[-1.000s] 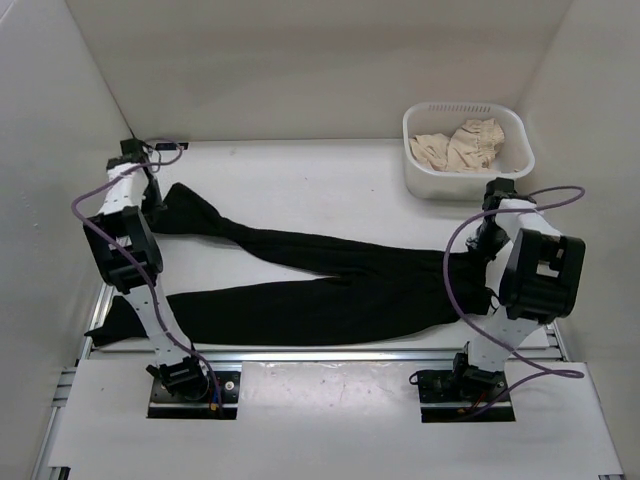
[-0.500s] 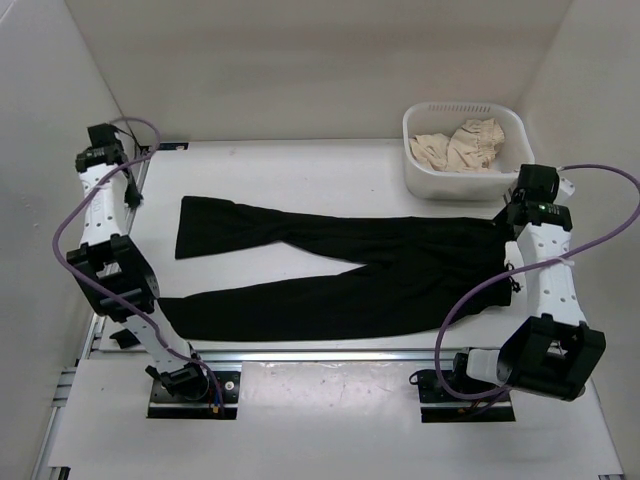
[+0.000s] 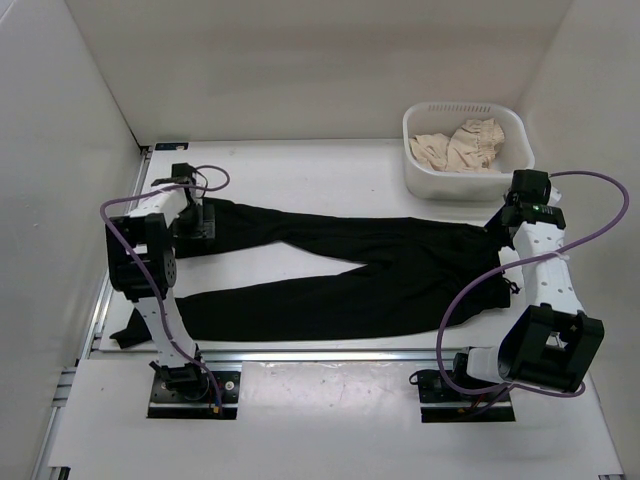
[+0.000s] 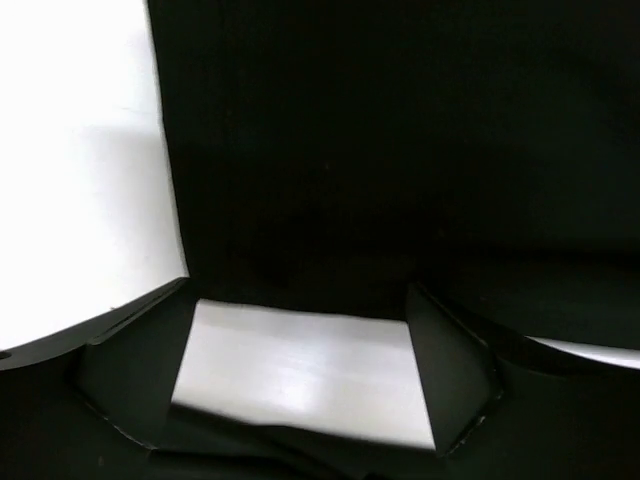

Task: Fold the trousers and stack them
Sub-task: Flatten the trousers out

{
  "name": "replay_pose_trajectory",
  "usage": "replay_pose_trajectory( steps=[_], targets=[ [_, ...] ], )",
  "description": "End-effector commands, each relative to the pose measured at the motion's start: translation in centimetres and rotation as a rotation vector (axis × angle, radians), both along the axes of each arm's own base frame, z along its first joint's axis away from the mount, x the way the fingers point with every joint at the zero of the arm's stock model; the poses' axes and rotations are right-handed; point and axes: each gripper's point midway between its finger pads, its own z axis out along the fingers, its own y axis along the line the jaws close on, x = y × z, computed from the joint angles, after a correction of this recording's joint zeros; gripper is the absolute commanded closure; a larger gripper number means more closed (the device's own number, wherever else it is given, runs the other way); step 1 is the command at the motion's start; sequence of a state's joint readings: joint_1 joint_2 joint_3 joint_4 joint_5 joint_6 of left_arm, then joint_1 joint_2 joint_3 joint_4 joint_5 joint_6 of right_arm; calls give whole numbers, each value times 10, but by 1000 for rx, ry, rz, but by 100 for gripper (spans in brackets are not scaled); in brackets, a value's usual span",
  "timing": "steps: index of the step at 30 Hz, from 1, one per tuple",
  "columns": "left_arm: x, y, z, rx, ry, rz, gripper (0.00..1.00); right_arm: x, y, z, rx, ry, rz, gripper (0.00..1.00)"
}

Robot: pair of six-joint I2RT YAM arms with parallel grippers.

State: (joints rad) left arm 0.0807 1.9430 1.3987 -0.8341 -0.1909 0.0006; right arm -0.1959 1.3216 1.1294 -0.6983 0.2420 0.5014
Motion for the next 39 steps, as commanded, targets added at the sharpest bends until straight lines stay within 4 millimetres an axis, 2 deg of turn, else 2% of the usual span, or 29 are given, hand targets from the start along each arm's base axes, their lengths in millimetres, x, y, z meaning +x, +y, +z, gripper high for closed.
replay_pose_trajectory(
  steps=[1, 5, 7, 8, 9, 10, 11, 12, 14, 15, 16, 17, 18, 20, 22, 24, 27, 28, 29, 31, 32, 33, 34, 35, 36, 37, 38, 39],
  targets=[
    [9, -4, -16, 6, -38, -13, 2, 4, -1, 6, -14, -29, 18, 100],
    [5, -1, -31, 46, -38, -12, 2, 4, -1, 6, -14, -29, 18, 100],
    [-2, -3, -46, 35, 6, -15, 12, 4, -1, 6, -14, -29, 18, 100],
    [-7, -3, -53, 33, 27, -15, 25, 4, -1, 3, -12, -20, 18, 100],
    [-8, -3, -56, 33, 36, -15, 47, 2, -1, 2, -10, -11, 18, 100],
    [-18, -2, -62, 39, 74, -14, 86, 2, -2, 2, -17, -9, 13, 100],
    [-25, -3, -64, 38, 97, -15, 86, 2, -2, 2, -17, -9, 13, 100],
    [-34, -5, -58, 22, 128, -18, 86, 5, -3, 7, -20, -23, 13, 100],
    [-39, -1, -39, -7, 131, 6, 86, 2, -2, 9, -18, -11, 13, 100],
    [-50, 1, -14, -18, 139, 19, 86, 3, -5, 15, -33, -15, 17, 100],
    [-54, 8, 3, -28, 135, 44, 86, 2, -5, 18, -41, -10, 29, 100],
    [-47, 12, 29, -25, 95, 54, 86, 1, -5, 24, -49, -19, 36, 100],
    [-49, 10, 51, -33, 83, 52, 86, -3, -5, 27, -55, -23, 43, 100],
    [-55, 7, 114, -65, 36, 55, 86, -3, -4, 41, -66, -62, 60, 100],
    [-53, 13, 143, -22, -31, 62, 86, -5, -2, 48, -69, -83, 73, 100],
    [-49, 14, 150, 30, -44, 48, 86, -2, 3, 49, -53, -96, 102, 100],
    [-27, 10, 126, 7, 18, 34, 86, 4, 8, 52, -36, -123, 133, 100],
    [-22, 11, 105, 1, 79, 34, 86, 4, 8, 52, -35, -123, 133, 100],
    [-22, 11, 96, -2, 105, 33, 82, 5, 8, 48, -32, -112, 133, 100],
    [-13, 18, 80, 12, 85, 46, 62, 5, 8, 48, -32, -111, 133, 100],
    [-25, 25, 65, 40, 102, 61, 45, 7, 12, 45, -14, -107, 147, 100],
    [-23, 28, 60, 58, 67, 65, 39, 7, 12, 45, -14, -107, 147, 100],
    [-5, 36, 68, 73, -73, 85, 20, 7, 13, 45, -6, -109, 154, 100],
    [-3, 45, 68, 80, -123, 110, 19, 8, 13, 42, -3, -100, 154, 99],
    [-9, 38, 55, 22, -142, 105, 18, 8, 13, 42, -3, -100, 154, 99],
    [-3, 37, 68, -10, -225, 104, 16, 7, 16, 39, 12, -96, 153, 98],
    [4, 42, 73, -41, -293, 116, 15, 7, 16, 35, 13, -93, 153, 98],
    [5, 31, 76, -133, -324, 92, 12, 9, 17, 37, 19, -104, 160, 98]
  ],
)
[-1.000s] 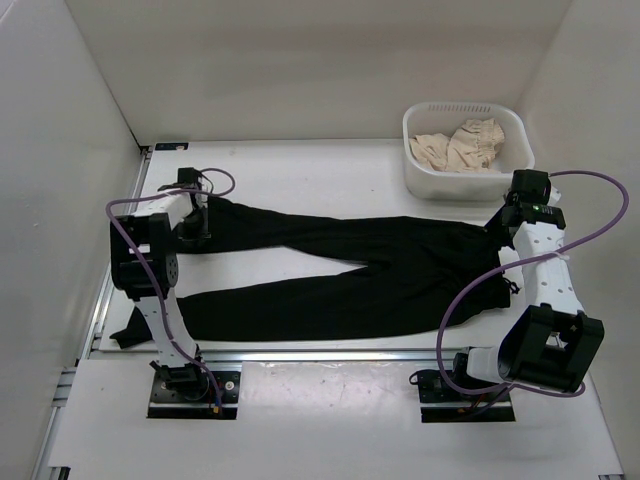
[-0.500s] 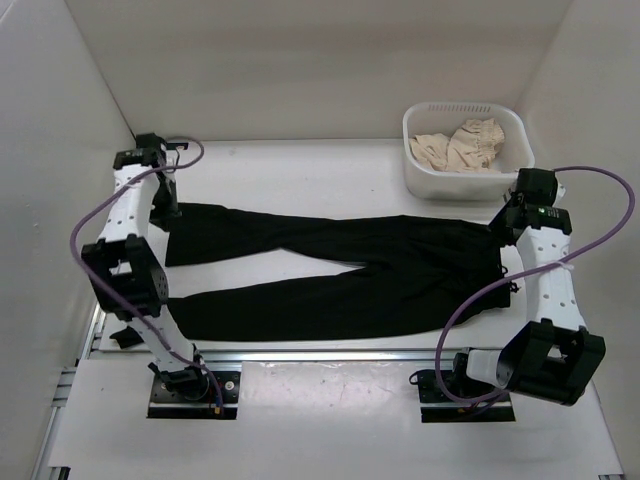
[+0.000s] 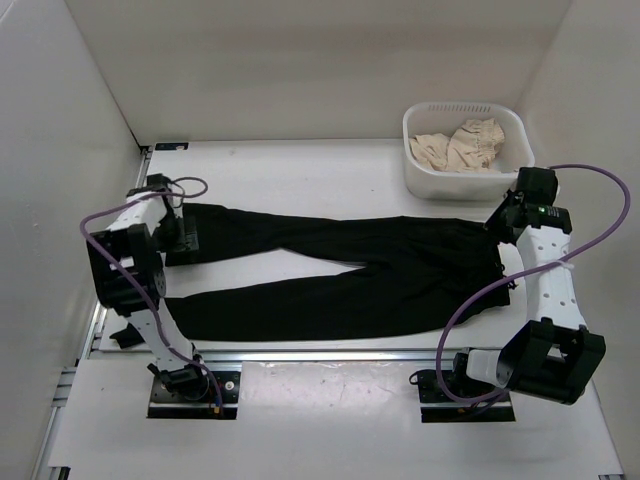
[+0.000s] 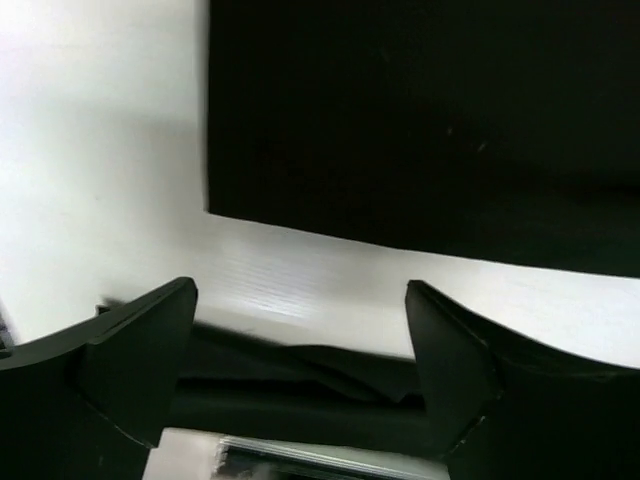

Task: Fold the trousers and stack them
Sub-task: Flatten the trousers out

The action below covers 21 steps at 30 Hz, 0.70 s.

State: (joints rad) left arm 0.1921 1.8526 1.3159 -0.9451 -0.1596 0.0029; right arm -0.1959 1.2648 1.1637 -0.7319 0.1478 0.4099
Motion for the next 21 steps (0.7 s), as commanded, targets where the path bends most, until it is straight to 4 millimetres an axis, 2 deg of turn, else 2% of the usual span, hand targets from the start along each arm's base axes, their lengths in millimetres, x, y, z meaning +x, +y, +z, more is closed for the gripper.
replay_pose_trajectory(
  steps=[1, 3, 5, 6, 7, 8, 9, 10, 17, 20, 21],
  targets=[
    [61, 3, 68, -103, -435, 6, 0, 9, 4, 7, 13, -43, 30, 96],
    [65, 13, 67, -113, -420, 30, 0, 7, 4, 3, 16, -31, 30, 96],
    [65, 25, 54, -110, -362, 62, 0, 5, 5, -5, 16, -29, 30, 96],
    [68, 37, 40, -137, -324, 96, 0, 3, 5, -9, 24, -20, 23, 96],
    [68, 42, 32, -166, -302, 115, 0, 6, 5, -7, 22, -32, 23, 96],
    [62, 42, 11, -220, -229, 139, 0, 5, 7, -9, 28, -38, 29, 96],
    [59, 47, 7, -259, -213, 165, 0, 5, 7, -9, 28, -38, 29, 96],
    [64, 40, 5, -310, -211, 158, 0, 5, 6, -9, 22, -37, 36, 96],
    [30, 25, -40, -327, -76, 174, 0, 6, 3, -5, 1, -33, 45, 96],
    [26, 21, -50, -343, -64, 175, 0, 9, 3, -7, 3, -24, 45, 96],
    [26, 19, -53, -355, -57, 176, 5, 7, 3, -9, 5, -15, 45, 96]
  ],
)
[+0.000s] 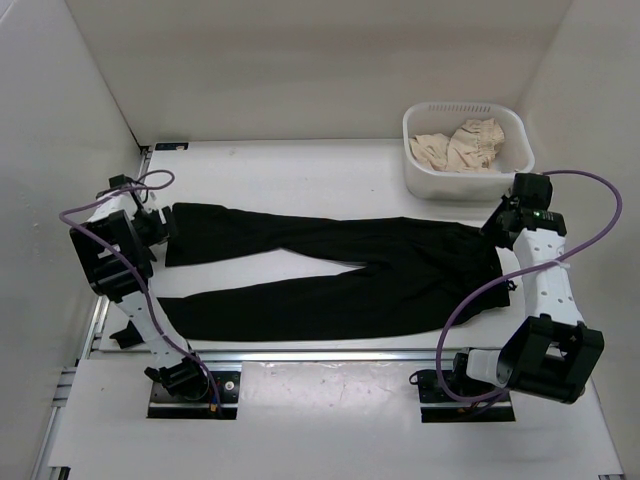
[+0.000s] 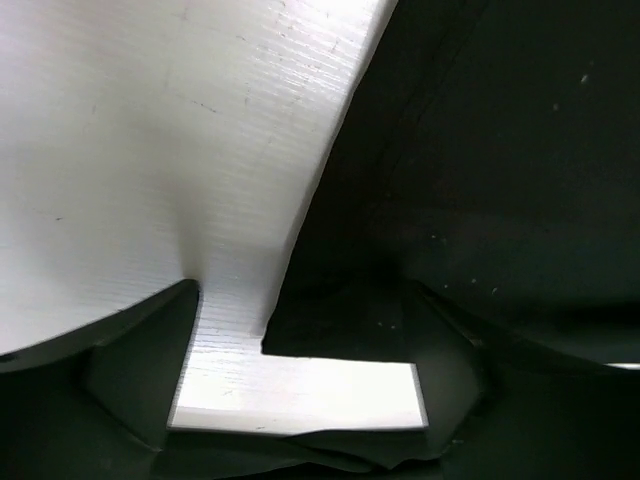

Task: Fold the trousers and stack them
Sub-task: Flatten the trousers out

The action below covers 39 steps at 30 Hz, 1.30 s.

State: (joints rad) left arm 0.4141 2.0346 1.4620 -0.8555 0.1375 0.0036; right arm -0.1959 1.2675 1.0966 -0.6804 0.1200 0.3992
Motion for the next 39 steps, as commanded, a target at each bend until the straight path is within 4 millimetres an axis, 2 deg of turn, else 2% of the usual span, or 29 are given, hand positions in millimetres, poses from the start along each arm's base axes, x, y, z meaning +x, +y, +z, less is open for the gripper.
replay_pose_trajectory(
  steps=[1, 3, 7, 8, 9, 11, 13, 14, 16, 18, 21, 23, 24, 26, 27, 29, 30, 31, 32, 33, 34, 35, 36, 37, 39],
  targets=[
    [-20, -27, -28, -100, 81, -23, 11, 10, -4, 12, -21, -30, 12, 96],
    [-25, -33, -32, -107, 98, -31, 22, 11, -6, 17, -29, -33, 6, 96],
    [-43, -33, -42, -54, 168, -42, 51, 10, -11, 28, -51, -65, -33, 96],
    [-47, -35, -47, -61, 186, -42, 77, 8, -11, 30, -51, -65, -33, 96],
    [-49, -35, -50, -64, 195, -42, 86, 8, -11, 30, -51, -65, -33, 96],
    [-50, -43, -42, -121, 180, -37, 86, 8, -13, 36, -57, -83, -47, 96],
    [-40, -48, -22, -173, 129, -34, 86, 4, -12, 40, -56, -80, -47, 96],
    [-42, -46, -1, -177, 105, -23, 86, 6, -15, 47, -77, -93, -45, 96],
    [-42, -28, 26, -124, 69, 11, 86, 2, -19, 52, -104, -88, -51, 96],
    [-53, -10, 66, -65, 38, 58, 86, -1, -21, 60, -124, -109, -48, 96],
    [-74, 7, 115, 8, 46, 108, 86, -6, -23, 70, -155, -134, -44, 96],
    [-77, 10, 138, 45, 25, 113, 86, -12, -24, 67, -167, -128, -44, 96],
    [-76, 22, 146, 108, 22, 125, 86, -13, -24, 71, -169, -140, -44, 96],
    [-62, 18, 150, 139, 12, 87, 86, -14, -24, 62, -173, -122, -35, 96],
    [-48, 21, 156, 159, -12, 74, 86, -15, -21, 58, -160, -116, -24, 96],
    [-24, 22, 149, 169, -5, 45, 86, -8, -18, 52, -147, -114, 0, 96],
    [-5, 20, 120, 145, 53, 16, 86, -5, -19, 46, -145, -106, 1, 96],
    [21, 29, 126, 186, 13, 9, 86, 3, -19, 38, -135, -90, 8, 96],
    [35, 30, 117, 196, 20, -4, 86, 7, -20, 33, -138, -79, 15, 96],
    [47, 29, 84, 182, 81, -23, 86, 13, -19, 27, -129, -71, 23, 96],
    [70, 25, 85, 223, 51, -48, 86, 21, -21, 15, -128, -34, 34, 96],
    [79, 22, 75, 222, 55, -61, 86, 29, -23, 11, -128, -32, 35, 96],
    [86, 21, 46, 217, 101, -75, 86, 36, -23, 10, -124, -26, 49, 98],
    [102, 21, 49, 230, 63, -80, 86, 41, -24, -5, -114, 20, 52, 98],
    [113, 30, 33, 263, 54, -71, 86, 53, -26, -17, -107, 48, 53, 98]
  ],
)
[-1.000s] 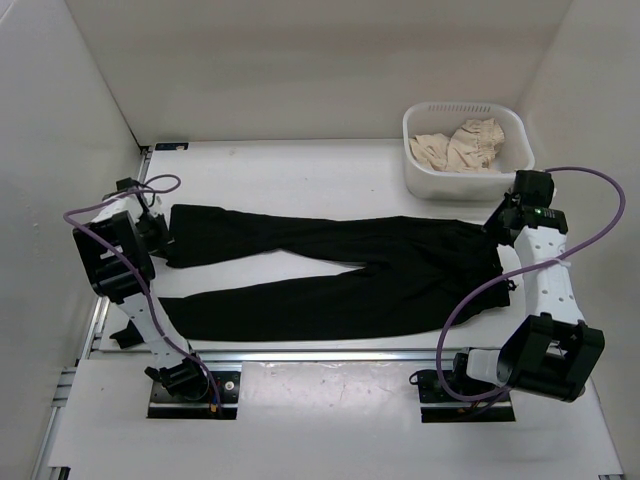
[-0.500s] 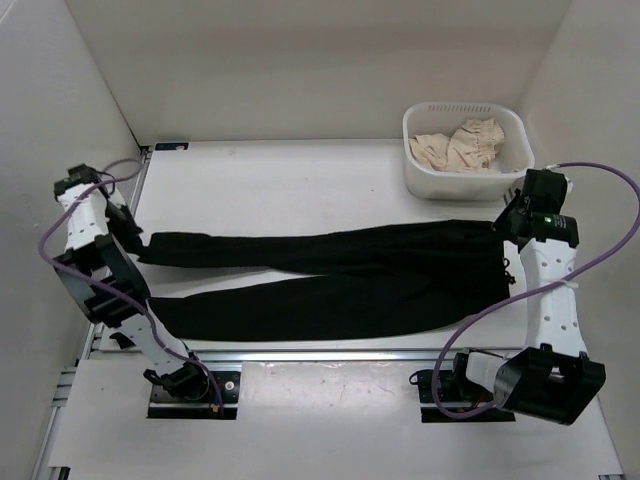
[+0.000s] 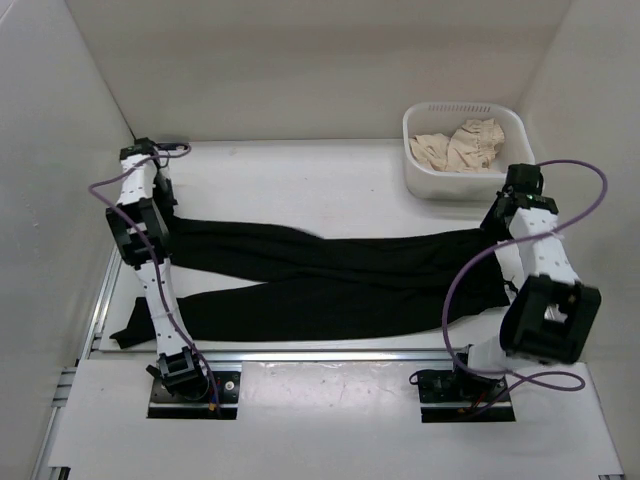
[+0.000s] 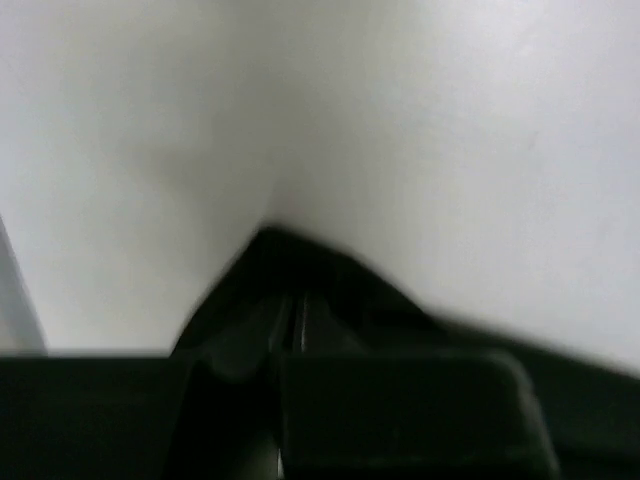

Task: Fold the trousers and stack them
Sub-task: Flatten the trousers out

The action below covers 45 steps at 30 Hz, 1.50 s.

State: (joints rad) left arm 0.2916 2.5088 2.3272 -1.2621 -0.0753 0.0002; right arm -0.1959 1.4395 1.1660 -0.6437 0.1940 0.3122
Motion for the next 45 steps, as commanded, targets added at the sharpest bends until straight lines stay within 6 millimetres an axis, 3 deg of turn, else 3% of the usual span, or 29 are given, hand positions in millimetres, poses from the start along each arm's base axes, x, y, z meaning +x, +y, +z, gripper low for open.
replay_pose_trajectory(
  steps=[1, 3, 9, 11, 12, 13, 14, 15, 16, 17, 18, 19, 20, 21, 22, 23, 24, 25, 26, 27, 28, 30, 32, 34, 35, 39, 42, 43, 45],
  targets=[
    [24, 16, 16, 101, -90, 7, 86, 32, -4, 3, -2, -36, 34, 98],
    [25, 20, 2, 123, -85, 13, 86, 43, -1, -2, 20, -25, 58, 98],
    [29, 32, 28, 147, -164, 37, 86, 68, -1, 12, 23, -78, 93, 98],
    [24, 30, 43, 152, -181, 38, 48, 73, -2, 20, 18, -100, 93, 87],
    [16, 28, 41, 147, -162, 37, 29, 71, -2, 19, 20, -91, 93, 76],
    [12, 27, 46, 147, -164, 37, 18, 72, -2, 23, 14, -91, 101, 57],
    [7, 30, 64, 156, -191, 47, 11, 74, -1, 26, 19, -101, 106, 21],
    [-3, 30, 63, 142, -176, 54, 0, 71, 0, 25, 22, -90, 106, 13],
    [-8, 27, 69, 132, -183, 51, 0, 67, -4, 25, 8, -72, 92, 8],
    [-19, 30, 90, 141, -207, 65, 0, 65, -6, 34, -3, -82, 70, 1],
    [-27, 32, 95, 143, -208, 75, 0, 59, -13, 35, -30, -66, 30, 1],
    [-44, 31, 88, 132, -170, 85, 0, 48, -16, 38, -45, -30, 15, 1],
    [-55, 30, 104, 153, -188, 91, 0, 40, -18, 49, -50, -34, -34, 1],
    [-69, 35, 105, 173, -168, 109, 0, 27, -21, 51, -63, -4, -72, 1],
    [-98, 31, 87, 148, -89, 122, 0, 3, -22, 48, -70, 71, -111, 1],
    [-113, 29, 85, 141, -67, 130, 0, -14, -26, 58, -97, 69, -159, 1],
    [-132, 32, 96, 148, -82, 158, 0, -33, -21, 41, -76, 118, -183, 1],
    [-164, 23, 75, 119, 1, 167, 0, -45, -18, 34, -69, 135, -191, 1],
    [-183, 20, 70, 109, 27, 182, 0, -55, -16, 35, -72, 108, -193, 1],
    [-204, 26, 76, 126, 24, 224, 0, -73, -13, 10, -66, 165, -190, 1],
    [-231, 18, 59, 98, 91, 239, 0, -78, -12, 3, -65, 167, -190, 1],
    [-255, 16, 55, 96, 95, 276, 0, -80, -10, -11, -46, 150, -189, 3],
    [-295, 11, 32, 85, 176, 330, 0, -68, -7, -17, -24, 91, -186, 6],
    [-315, 15, 22, 91, 177, 388, 0, -71, -8, -34, -9, 107, -218, 12],
    [-328, 5, 11, 55, 201, 402, 0, -71, -8, -36, -9, 106, -218, 15],
    [-349, 1, -11, 41, 220, 455, 0, -75, -7, -58, 16, 142, -241, 22],
    [-354, 0, -23, 27, 221, 476, 0, -88, -3, -77, 38, 230, -268, 42],
    [-354, -3, -26, 10, 227, 474, 1, -94, -5, -80, 43, 251, -303, 62],
    [-354, -10, -26, -26, 230, 470, 22, -108, -4, -84, 41, 313, -318, 77]
  ],
)
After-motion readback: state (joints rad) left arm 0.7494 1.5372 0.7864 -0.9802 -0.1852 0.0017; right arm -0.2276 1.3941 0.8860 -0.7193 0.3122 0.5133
